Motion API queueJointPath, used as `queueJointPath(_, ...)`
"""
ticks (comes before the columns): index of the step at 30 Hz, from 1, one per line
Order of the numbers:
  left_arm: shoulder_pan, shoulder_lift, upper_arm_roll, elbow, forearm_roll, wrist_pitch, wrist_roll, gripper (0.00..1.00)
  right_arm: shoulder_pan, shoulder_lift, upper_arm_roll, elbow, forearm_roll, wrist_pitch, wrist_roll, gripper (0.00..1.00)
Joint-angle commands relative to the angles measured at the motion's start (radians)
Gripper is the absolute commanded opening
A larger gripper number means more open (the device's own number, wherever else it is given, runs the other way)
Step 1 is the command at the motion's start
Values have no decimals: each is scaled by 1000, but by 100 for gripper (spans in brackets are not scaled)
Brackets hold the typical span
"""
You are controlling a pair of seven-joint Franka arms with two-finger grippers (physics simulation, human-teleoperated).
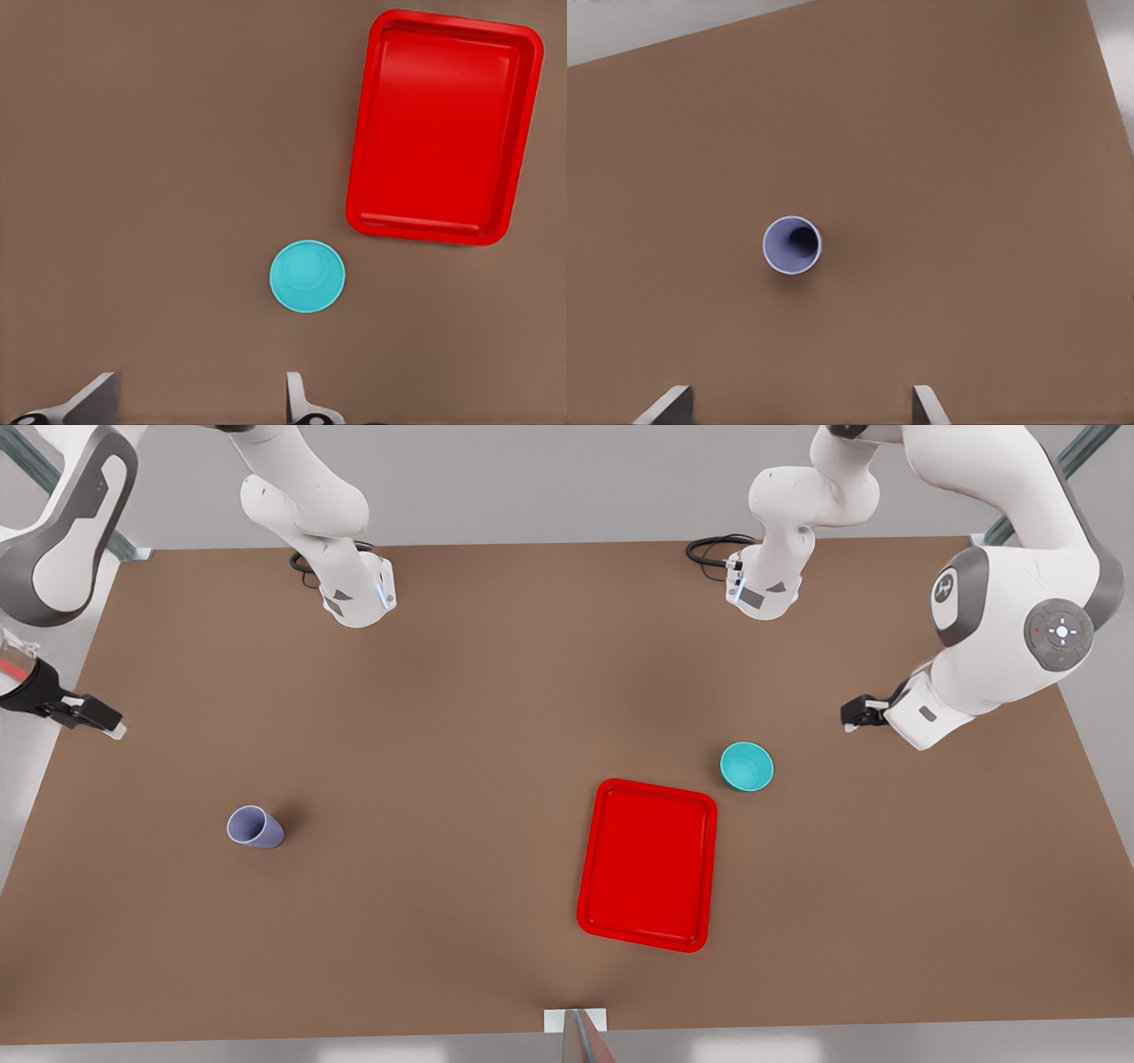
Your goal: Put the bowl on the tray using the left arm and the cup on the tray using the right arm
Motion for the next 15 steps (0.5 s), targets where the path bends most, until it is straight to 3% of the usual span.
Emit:
queueJointPath(1,0,1,0,0,2,-2,-1,100,86,-1,0,0,0,-1,0,100)
queueJointPath(2,0,5,0,-2,1,-5,-3,100,86,1,0,0,0,1,0,100)
queueJointPath(4,-6,-5,-3,-181,1,7,11,100,88,-2,0,2,2,1,0,100)
queueJointPath(7,-27,5,-8,-560,-225,430,-11,100,88,-10,0,6,8,13,0,100)
queueJointPath(9,-24,35,-6,-676,-346,616,17,100,89,-13,0,6,6,4,-2,100)
queueJointPath(15,-3,93,-2,-732,-386,707,114,100,92,9,32,41,8,-2,8,100)
